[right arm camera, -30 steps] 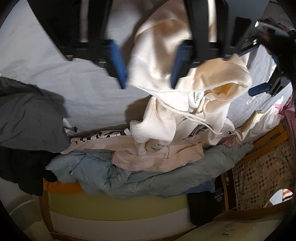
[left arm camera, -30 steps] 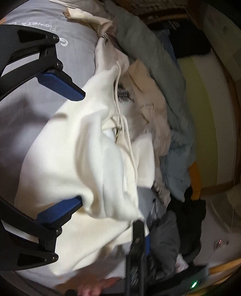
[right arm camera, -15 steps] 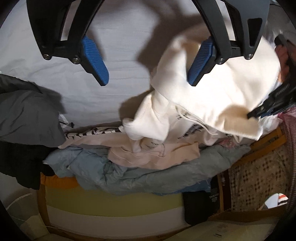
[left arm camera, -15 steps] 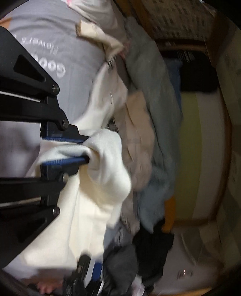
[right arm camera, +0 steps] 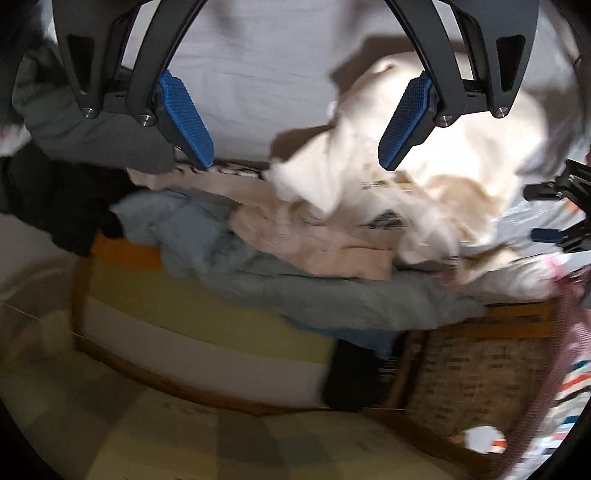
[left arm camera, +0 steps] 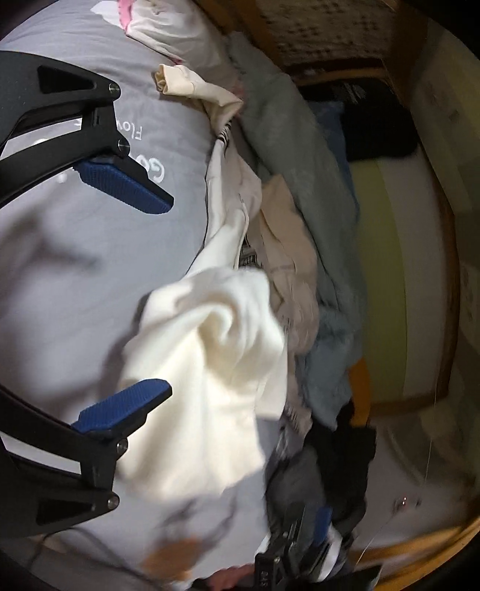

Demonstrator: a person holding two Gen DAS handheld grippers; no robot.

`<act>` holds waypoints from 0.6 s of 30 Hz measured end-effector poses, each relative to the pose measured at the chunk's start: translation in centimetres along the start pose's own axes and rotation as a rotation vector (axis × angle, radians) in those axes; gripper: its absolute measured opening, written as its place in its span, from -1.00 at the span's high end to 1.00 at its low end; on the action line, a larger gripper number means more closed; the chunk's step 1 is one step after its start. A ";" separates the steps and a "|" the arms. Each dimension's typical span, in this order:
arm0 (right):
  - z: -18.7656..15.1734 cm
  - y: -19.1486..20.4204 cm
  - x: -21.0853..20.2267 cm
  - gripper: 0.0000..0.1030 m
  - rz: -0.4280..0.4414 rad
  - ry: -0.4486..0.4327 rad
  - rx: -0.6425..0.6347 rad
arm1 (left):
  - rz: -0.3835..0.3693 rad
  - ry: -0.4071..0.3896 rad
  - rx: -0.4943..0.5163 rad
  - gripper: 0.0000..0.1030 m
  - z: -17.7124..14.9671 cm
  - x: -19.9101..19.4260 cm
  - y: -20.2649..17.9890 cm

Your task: Fold large clothes

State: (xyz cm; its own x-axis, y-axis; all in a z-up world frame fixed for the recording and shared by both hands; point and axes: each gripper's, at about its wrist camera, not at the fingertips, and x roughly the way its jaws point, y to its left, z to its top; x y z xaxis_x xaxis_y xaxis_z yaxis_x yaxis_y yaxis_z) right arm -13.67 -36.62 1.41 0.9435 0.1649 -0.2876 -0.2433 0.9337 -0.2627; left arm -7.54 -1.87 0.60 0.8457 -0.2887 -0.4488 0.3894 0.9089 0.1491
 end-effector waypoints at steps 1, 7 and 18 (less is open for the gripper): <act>-0.3 0.5 -0.5 -0.79 0.020 0.004 -0.025 | -0.022 -0.005 0.016 -0.76 -0.2 -0.5 -0.3; -4.4 6.3 -2.2 -0.79 0.194 0.116 -0.147 | -0.202 -0.060 0.181 0.31 -0.7 -1.7 -3.5; -5.5 11.2 4.5 -0.79 0.147 0.263 -0.243 | -0.172 0.060 0.371 -0.62 -1.6 3.6 -5.0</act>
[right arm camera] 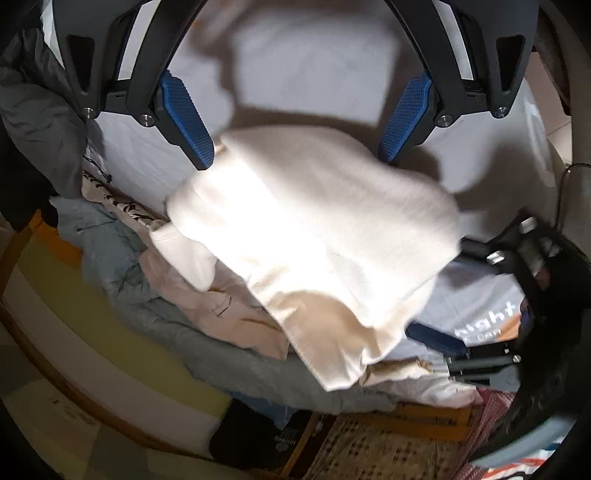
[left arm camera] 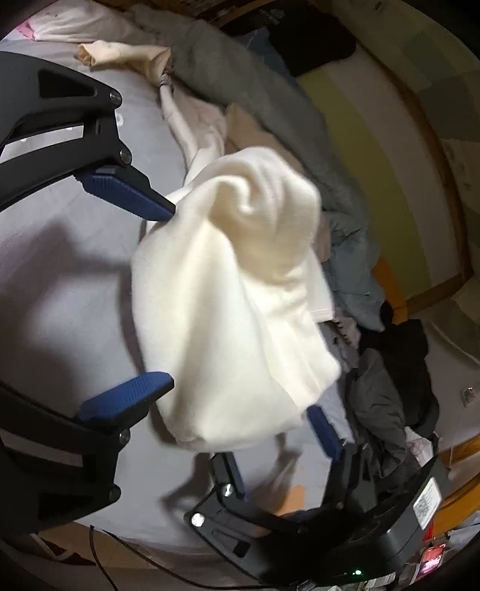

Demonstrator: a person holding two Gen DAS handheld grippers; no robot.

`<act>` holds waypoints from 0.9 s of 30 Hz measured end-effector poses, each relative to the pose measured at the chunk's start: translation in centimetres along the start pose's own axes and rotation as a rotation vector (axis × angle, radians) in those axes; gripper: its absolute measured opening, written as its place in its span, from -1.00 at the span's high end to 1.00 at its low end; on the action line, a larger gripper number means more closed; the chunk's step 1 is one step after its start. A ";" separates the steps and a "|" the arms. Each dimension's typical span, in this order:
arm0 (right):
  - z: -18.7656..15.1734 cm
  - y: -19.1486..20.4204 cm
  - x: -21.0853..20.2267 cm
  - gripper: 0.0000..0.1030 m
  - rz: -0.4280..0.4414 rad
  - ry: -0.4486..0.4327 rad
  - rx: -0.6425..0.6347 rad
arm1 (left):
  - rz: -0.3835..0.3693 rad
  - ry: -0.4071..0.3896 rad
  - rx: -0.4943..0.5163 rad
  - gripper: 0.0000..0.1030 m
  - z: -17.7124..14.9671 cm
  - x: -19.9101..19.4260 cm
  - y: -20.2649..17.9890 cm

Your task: Fold large clothes

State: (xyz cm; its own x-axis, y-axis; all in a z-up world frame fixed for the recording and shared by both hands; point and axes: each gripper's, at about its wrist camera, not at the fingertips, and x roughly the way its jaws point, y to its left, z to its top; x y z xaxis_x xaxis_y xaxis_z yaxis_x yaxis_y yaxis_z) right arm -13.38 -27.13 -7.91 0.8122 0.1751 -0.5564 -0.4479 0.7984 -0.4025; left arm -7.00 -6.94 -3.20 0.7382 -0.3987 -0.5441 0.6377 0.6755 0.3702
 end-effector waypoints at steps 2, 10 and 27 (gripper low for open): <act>0.5 0.0 0.5 -0.69 -0.013 -0.017 -0.006 | -0.008 0.035 0.036 -0.62 -0.1 0.7 -0.2; 3.8 -2.0 -0.3 0.66 0.015 -0.062 0.066 | 0.281 -0.223 0.107 -0.71 1.4 -1.8 -2.0; 17.5 -9.9 1.9 0.67 -0.026 -0.247 0.150 | 0.278 -0.167 -0.201 0.77 12.0 3.8 9.5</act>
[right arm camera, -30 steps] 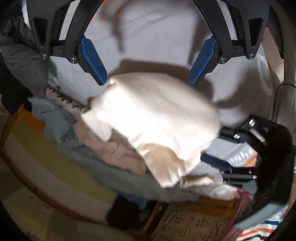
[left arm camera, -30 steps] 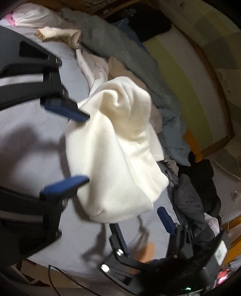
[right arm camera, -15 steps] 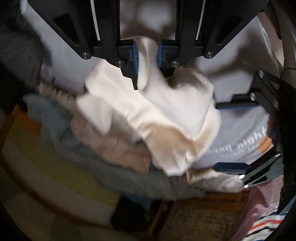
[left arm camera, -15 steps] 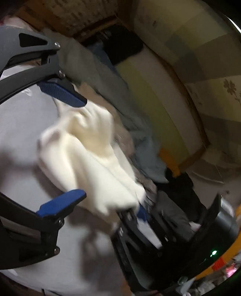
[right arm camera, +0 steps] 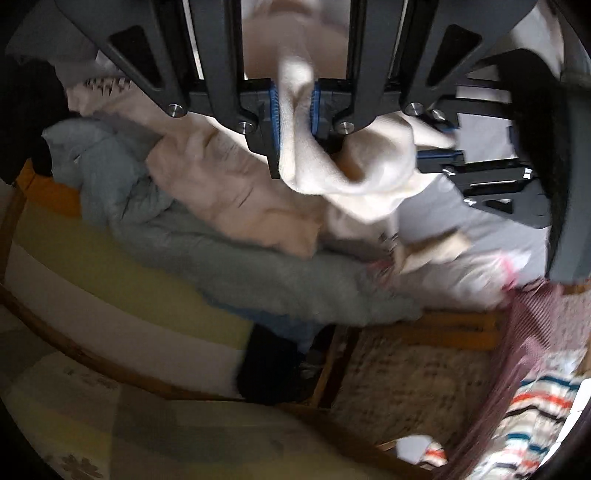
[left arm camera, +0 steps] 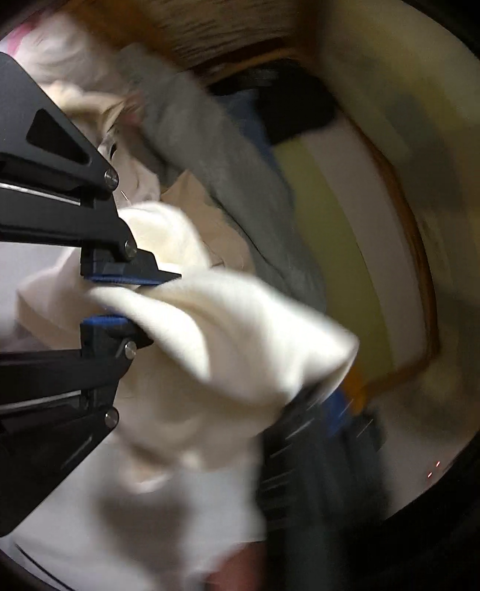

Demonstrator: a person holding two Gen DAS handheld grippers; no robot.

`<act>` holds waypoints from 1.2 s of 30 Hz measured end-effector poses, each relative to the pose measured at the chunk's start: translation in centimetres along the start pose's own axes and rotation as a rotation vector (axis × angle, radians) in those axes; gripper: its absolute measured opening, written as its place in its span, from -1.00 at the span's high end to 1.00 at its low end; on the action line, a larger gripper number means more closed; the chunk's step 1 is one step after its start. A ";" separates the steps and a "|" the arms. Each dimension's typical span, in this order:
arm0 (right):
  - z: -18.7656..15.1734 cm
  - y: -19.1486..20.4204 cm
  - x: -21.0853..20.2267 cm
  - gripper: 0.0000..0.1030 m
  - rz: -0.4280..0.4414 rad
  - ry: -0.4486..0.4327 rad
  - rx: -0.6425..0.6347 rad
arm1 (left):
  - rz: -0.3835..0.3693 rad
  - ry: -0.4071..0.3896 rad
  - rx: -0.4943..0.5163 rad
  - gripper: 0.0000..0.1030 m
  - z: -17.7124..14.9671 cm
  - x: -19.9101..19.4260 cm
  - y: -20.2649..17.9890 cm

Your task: Fold large clothes

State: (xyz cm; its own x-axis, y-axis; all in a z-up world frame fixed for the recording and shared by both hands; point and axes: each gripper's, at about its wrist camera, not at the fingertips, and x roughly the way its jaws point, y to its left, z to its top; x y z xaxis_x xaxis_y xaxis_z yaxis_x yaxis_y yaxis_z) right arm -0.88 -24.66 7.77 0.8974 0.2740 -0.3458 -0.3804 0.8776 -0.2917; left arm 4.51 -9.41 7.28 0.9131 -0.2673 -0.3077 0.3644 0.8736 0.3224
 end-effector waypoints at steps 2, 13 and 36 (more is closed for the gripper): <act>1.4 -1.7 2.0 0.24 -0.074 0.011 0.013 | -0.027 0.043 -0.105 0.78 1.7 2.8 2.9; -4.8 -12.9 4.0 -0.60 -0.104 0.075 0.424 | -0.122 0.288 -0.271 0.64 1.3 20.3 9.7; -17.0 -12.5 12.3 -0.76 0.178 0.308 1.095 | -0.342 0.454 -0.955 -1.00 -13.3 13.6 13.6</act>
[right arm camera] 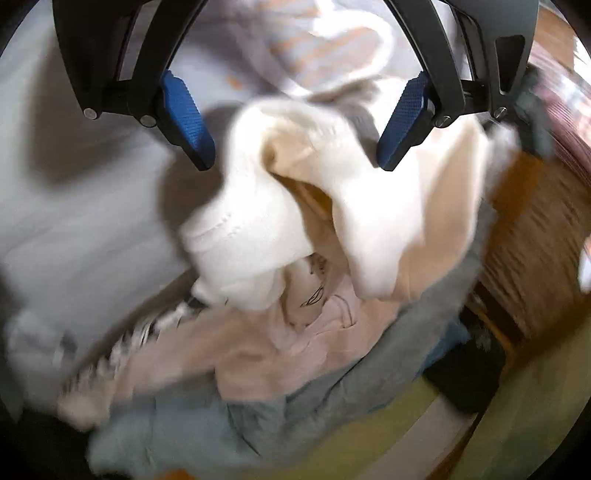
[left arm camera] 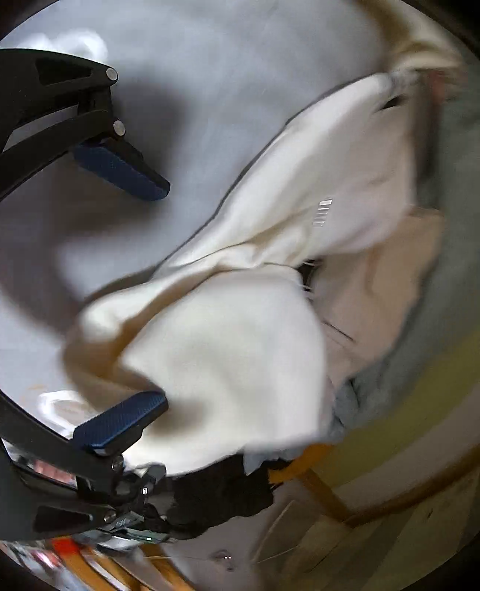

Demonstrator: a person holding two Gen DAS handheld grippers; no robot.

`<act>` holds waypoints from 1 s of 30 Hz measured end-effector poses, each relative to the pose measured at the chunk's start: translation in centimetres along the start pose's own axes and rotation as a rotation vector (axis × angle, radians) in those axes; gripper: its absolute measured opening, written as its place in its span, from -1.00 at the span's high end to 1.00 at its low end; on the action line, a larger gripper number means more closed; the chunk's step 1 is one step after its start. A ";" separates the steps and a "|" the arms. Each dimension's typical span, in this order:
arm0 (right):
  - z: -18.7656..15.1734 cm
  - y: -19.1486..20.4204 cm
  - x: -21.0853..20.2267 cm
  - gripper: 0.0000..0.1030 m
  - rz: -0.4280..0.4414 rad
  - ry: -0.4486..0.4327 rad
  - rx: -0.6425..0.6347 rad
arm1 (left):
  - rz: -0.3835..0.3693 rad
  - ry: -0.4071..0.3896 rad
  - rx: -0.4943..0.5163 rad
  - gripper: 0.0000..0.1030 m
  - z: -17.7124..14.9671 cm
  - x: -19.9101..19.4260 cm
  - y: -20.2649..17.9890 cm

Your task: Fold large clothes

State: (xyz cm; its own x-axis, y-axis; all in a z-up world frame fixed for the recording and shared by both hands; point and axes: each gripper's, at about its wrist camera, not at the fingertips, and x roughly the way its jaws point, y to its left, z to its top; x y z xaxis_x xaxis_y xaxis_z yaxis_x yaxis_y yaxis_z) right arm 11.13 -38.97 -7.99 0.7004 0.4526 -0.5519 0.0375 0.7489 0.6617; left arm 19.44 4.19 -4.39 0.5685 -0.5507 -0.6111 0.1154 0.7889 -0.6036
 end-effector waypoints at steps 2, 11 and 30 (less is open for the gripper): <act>1.2 -0.4 1.6 -0.75 -0.014 -0.006 0.012 | 0.034 -0.040 -0.009 -1.00 1.1 0.8 -0.6; 0.9 2.6 -0.9 0.70 -0.171 -0.214 -0.177 | 0.201 -0.120 -0.034 0.64 2.2 2.2 -2.5; -15.6 6.1 -14.8 0.65 -0.351 -0.215 -0.348 | 0.341 -0.218 0.138 0.16 -14.5 -9.4 -4.1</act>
State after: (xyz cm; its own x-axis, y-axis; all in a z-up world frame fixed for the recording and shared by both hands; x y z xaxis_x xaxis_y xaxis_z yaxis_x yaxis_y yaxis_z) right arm -10.14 -33.57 -3.73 0.8196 0.0641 -0.5693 0.0827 0.9701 0.2283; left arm 1.87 2.16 -3.59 0.7501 -0.1932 -0.6325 -0.0097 0.9531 -0.3025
